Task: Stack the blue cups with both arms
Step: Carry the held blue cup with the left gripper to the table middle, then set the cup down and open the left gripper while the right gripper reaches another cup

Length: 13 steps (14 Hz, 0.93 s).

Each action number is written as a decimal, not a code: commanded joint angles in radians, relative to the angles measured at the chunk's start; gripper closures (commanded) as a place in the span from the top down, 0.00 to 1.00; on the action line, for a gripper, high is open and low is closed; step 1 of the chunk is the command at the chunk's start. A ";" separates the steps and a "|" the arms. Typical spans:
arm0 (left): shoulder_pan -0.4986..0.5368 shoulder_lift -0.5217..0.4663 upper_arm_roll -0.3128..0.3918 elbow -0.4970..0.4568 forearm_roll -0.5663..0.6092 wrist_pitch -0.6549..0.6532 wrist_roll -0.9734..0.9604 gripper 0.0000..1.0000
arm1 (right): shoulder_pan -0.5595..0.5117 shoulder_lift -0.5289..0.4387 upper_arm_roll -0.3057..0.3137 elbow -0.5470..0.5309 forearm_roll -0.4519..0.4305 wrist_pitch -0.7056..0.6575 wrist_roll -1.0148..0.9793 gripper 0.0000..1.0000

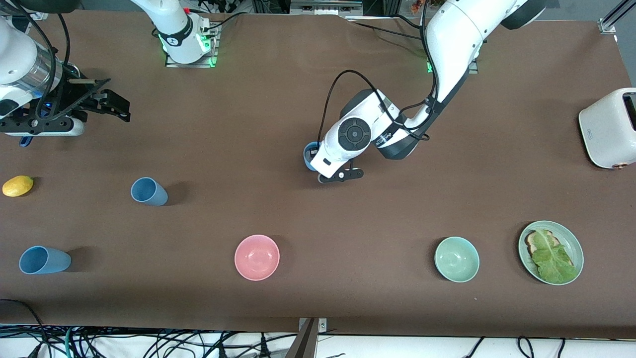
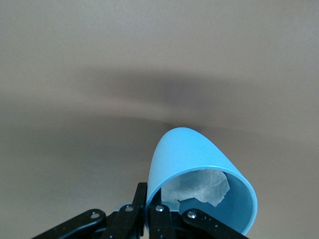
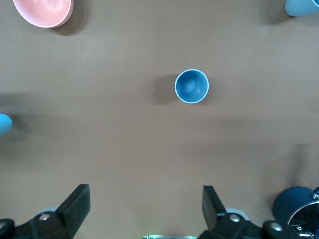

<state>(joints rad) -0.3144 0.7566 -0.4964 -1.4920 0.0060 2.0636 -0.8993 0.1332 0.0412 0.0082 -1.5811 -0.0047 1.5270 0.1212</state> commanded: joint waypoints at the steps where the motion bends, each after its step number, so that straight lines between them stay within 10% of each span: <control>1: -0.015 0.027 0.010 0.030 0.006 0.006 0.013 0.00 | -0.001 0.026 -0.004 0.026 0.014 0.002 0.001 1.00; 5: -0.015 0.024 0.010 0.029 0.005 0.003 0.008 0.07 | -0.007 0.037 -0.004 0.027 0.014 0.013 -0.012 1.00; 6: -0.015 0.024 0.010 0.029 0.005 0.003 0.002 0.69 | -0.009 0.054 -0.004 0.030 0.014 0.015 -0.032 1.00; 7: -0.018 0.021 0.012 0.027 0.005 0.003 -0.003 1.00 | -0.010 0.061 -0.004 0.032 0.012 0.016 -0.043 1.00; 13: -0.020 -0.080 0.003 0.032 0.003 -0.103 0.005 1.00 | -0.010 0.131 -0.008 -0.003 0.009 0.157 -0.109 1.00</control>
<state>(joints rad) -0.3275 0.7449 -0.5015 -1.4650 0.0062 2.0319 -0.8990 0.1276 0.1436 0.0014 -1.5764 -0.0047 1.6339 0.0400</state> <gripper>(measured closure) 0.352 0.000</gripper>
